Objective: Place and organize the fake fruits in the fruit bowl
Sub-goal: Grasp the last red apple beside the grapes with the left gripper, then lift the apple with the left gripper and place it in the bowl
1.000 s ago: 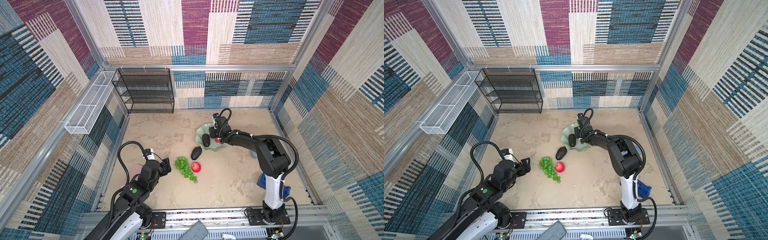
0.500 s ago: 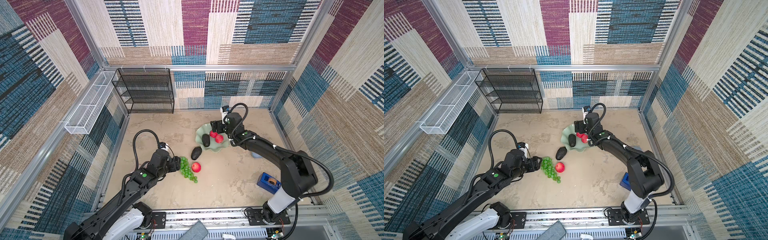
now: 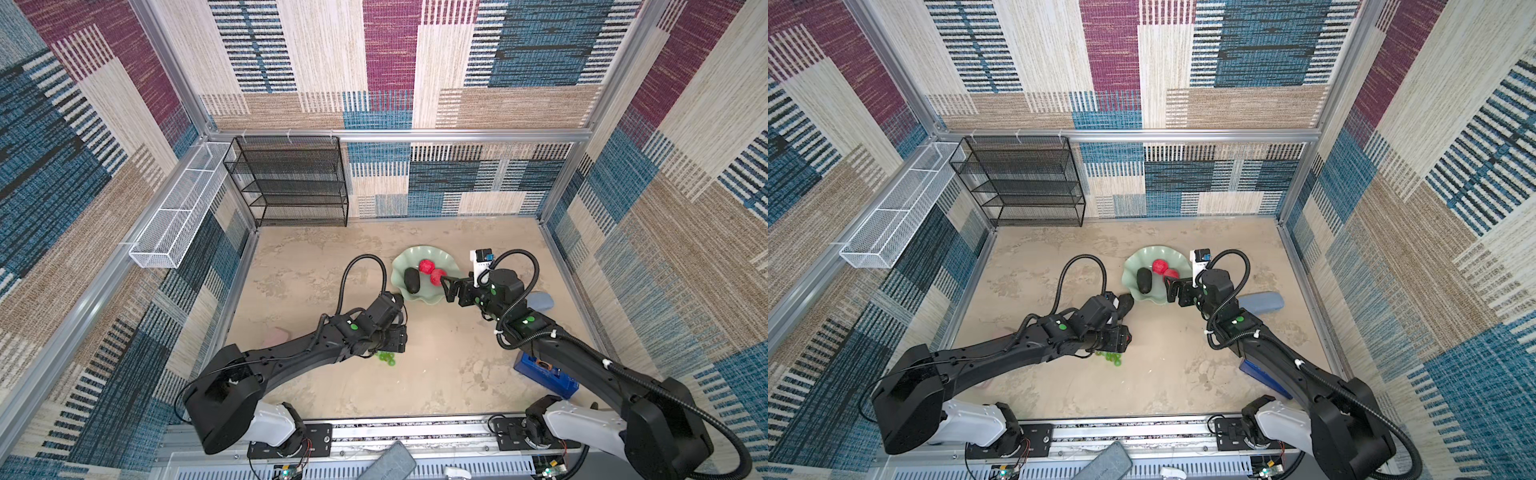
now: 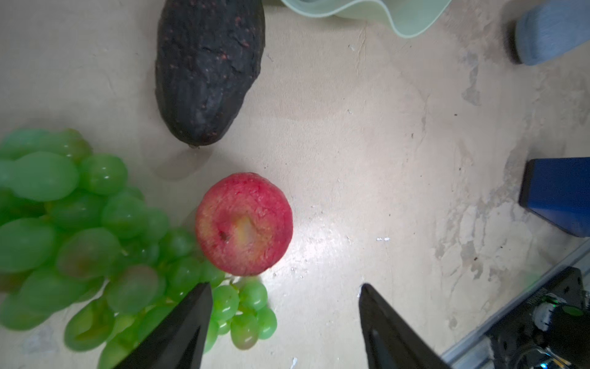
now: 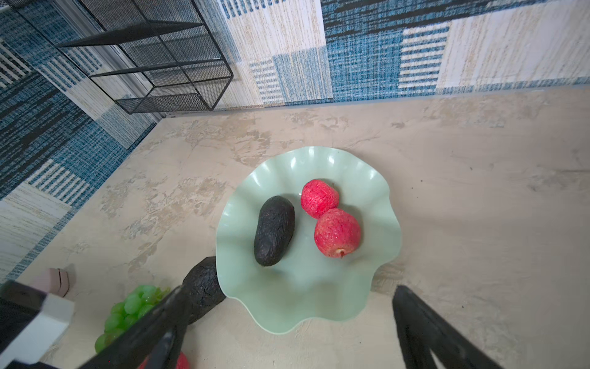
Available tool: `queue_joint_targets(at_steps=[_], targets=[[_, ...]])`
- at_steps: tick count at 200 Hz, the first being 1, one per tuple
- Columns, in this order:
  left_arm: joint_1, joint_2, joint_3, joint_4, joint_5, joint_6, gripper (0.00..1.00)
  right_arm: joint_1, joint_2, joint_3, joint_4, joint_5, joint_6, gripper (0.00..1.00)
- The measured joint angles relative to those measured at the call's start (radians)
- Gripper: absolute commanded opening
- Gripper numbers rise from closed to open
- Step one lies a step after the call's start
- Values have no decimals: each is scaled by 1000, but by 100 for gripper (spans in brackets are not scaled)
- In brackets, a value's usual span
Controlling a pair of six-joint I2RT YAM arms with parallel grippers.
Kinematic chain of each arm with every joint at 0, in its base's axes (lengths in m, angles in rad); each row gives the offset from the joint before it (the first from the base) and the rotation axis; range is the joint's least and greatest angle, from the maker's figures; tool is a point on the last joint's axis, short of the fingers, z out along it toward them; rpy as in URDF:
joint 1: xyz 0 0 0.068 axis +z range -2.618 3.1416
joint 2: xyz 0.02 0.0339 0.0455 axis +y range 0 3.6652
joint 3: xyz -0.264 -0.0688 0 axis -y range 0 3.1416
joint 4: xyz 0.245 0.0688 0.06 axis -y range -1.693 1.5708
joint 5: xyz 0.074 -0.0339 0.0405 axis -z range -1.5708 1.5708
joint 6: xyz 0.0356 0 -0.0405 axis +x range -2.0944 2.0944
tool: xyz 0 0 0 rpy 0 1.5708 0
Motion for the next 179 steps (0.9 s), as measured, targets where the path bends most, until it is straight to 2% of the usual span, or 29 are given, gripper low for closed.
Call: queue_joint_targets(at_steps=[40,99,114,132,140,179], targets=[[2,130,113,-52,-54,0,76,0,-98,-14,-20,34,-1,100],[1,241,190,-146,-100,0,75,0,-136,-30,-35,51,-5,100],[1,259,204,-149,-100,0,71,0,-141,-36,-37,52,-6,100],[1,271,216,-154,-99,1,55,0,-146,-41,-42,59,-10,100],[1,272,221,-156,-99,2,52,0,-148,-42,-42,61,-12,100],[0,240,256,-159,-69,20,50,0,-174,-56,-44,76,-12,100]])
